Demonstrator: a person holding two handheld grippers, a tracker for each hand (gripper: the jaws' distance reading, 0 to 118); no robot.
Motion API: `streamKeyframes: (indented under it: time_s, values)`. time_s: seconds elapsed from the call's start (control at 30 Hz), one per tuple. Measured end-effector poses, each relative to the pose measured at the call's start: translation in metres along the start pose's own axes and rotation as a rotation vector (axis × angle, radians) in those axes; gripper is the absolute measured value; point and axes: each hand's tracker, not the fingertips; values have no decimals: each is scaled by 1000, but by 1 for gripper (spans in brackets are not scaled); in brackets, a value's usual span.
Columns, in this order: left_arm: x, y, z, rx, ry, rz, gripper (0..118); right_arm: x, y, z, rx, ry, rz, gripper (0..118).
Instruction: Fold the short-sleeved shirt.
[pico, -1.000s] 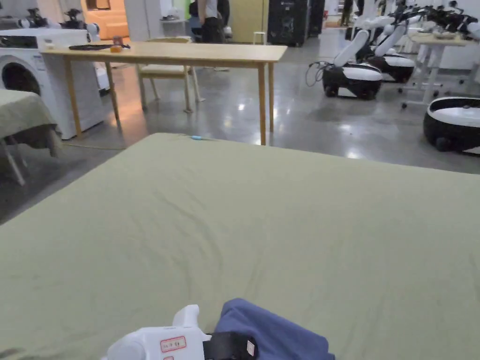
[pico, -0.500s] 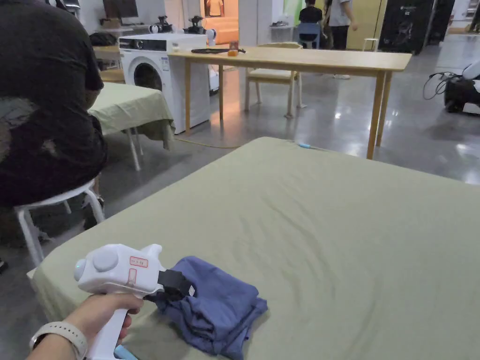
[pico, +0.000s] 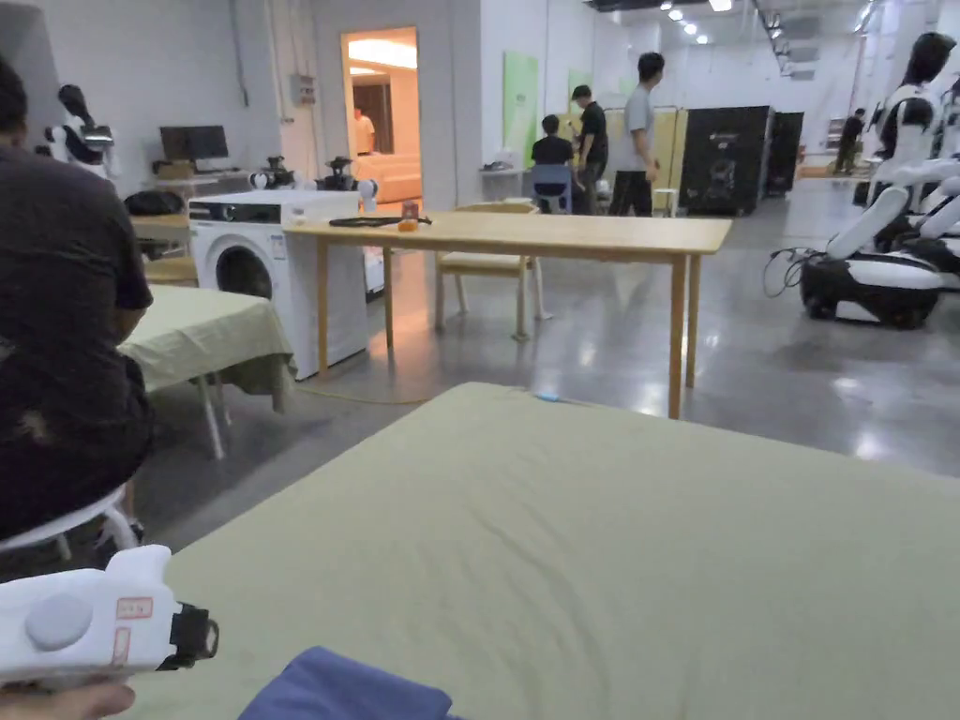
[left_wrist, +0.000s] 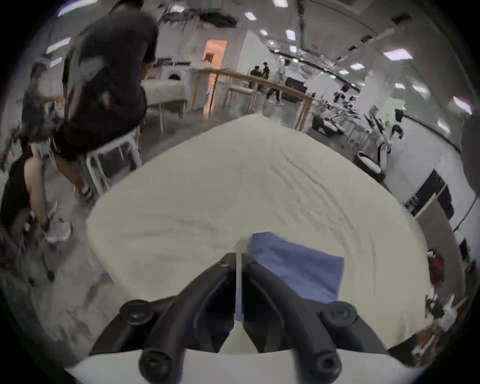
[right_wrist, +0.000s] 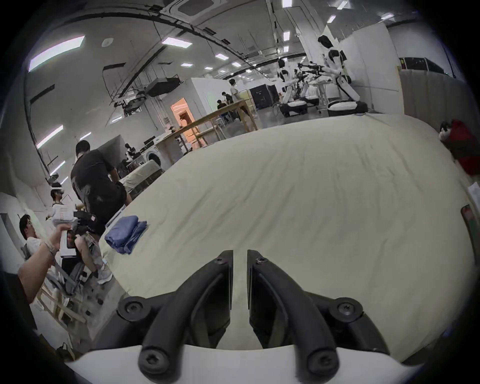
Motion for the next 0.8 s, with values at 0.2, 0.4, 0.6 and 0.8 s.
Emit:
streamKeyframes:
  time_s: [0.2, 0.4, 0.6, 0.8]
  values:
    - [186, -11, 39, 275, -60, -297, 3, 3, 93, 26, 147, -125, 147, 13]
    - [357, -27, 76, 461, -206, -375, 3, -2, 179, 58, 311, -285, 239, 13]
    - [466, -44, 124, 536, -238, -455, 3, -17, 210, 84, 368, -461, 223, 13]
    - [478, -71, 161, 504, -326, -411, 3, -47, 208, 106, 434, -401, 316, 13]
